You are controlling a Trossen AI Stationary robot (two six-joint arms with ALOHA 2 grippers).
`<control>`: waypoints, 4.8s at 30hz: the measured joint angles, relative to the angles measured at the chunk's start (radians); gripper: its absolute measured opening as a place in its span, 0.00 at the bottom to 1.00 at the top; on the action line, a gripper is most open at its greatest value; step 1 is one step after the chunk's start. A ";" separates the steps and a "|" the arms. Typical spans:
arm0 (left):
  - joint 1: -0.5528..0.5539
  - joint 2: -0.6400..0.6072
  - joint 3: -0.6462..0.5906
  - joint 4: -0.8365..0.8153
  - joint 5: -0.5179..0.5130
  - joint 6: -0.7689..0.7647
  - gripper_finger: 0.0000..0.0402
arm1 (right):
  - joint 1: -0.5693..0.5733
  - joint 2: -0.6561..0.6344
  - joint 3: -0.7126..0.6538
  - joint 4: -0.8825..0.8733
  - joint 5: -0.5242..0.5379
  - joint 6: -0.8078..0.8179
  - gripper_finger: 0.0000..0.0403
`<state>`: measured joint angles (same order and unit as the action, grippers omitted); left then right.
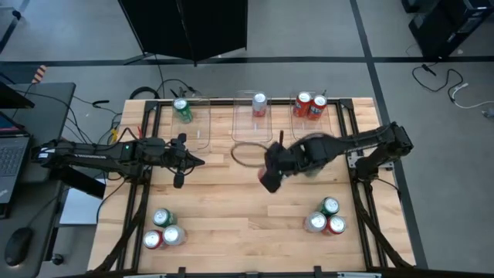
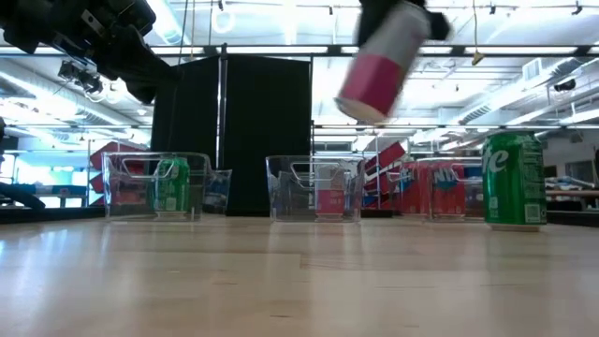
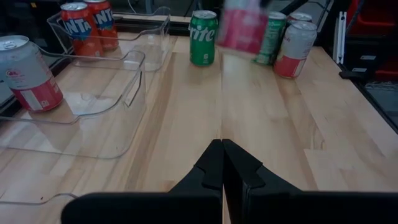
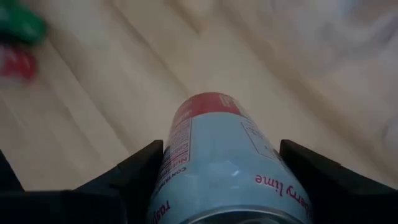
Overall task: Sort soda cans
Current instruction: Put the pink-white soda can into the middle transparent bin, then put the green soda can into the left transparent bin
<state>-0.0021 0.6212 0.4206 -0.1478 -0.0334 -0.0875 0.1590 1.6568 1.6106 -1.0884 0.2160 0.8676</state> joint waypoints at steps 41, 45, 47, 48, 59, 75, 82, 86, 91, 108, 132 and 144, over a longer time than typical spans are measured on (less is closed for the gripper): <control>0.000 0.019 0.000 -0.022 0.000 -0.001 0.01 | -0.578 0.661 0.697 -0.260 0.000 -0.634 0.69; 0.000 0.026 0.000 -0.025 0.000 -0.001 0.01 | -0.586 0.688 0.697 -0.262 0.014 -0.626 0.69; 0.000 0.028 0.000 -0.031 0.000 -0.002 0.01 | -0.593 0.704 0.697 -0.274 0.021 -0.624 0.69; 0.000 0.028 0.000 -0.033 0.000 -0.002 0.01 | -0.594 0.711 0.697 -0.280 0.024 -0.624 0.69; 0.000 0.029 0.000 -0.030 0.000 -0.003 0.01 | -0.607 0.748 0.695 -0.281 0.045 -0.624 0.69; 0.000 0.029 0.000 -0.030 0.000 -0.004 0.01 | -0.609 0.747 0.695 -0.285 0.081 -0.633 0.96; 0.000 0.029 0.000 -0.030 0.000 -0.008 0.01 | -0.609 0.718 0.695 -0.318 0.085 -0.651 0.90; 0.000 0.029 0.000 -0.030 0.000 -0.017 0.01 | -0.602 0.680 0.695 -0.337 0.085 -0.652 0.87; 0.000 0.029 0.000 -0.030 0.000 0.002 0.01 | -0.584 0.608 0.696 -0.341 0.067 -0.685 0.82; 0.000 0.029 0.000 -0.106 0.000 0.031 0.01 | -0.454 0.552 0.695 -0.482 -0.063 -0.707 0.25; 0.000 0.030 0.234 -0.610 0.000 -0.107 0.01 | -0.013 0.403 0.680 -0.481 0.030 -0.505 0.00; -0.001 0.030 0.234 -0.605 0.005 -0.103 0.01 | 0.024 0.103 0.184 -0.468 0.081 -0.128 0.00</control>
<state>-0.0029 0.6515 0.6548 -0.7532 -0.0280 -0.1907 0.1834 1.7602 1.7944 -1.5563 0.2966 0.7391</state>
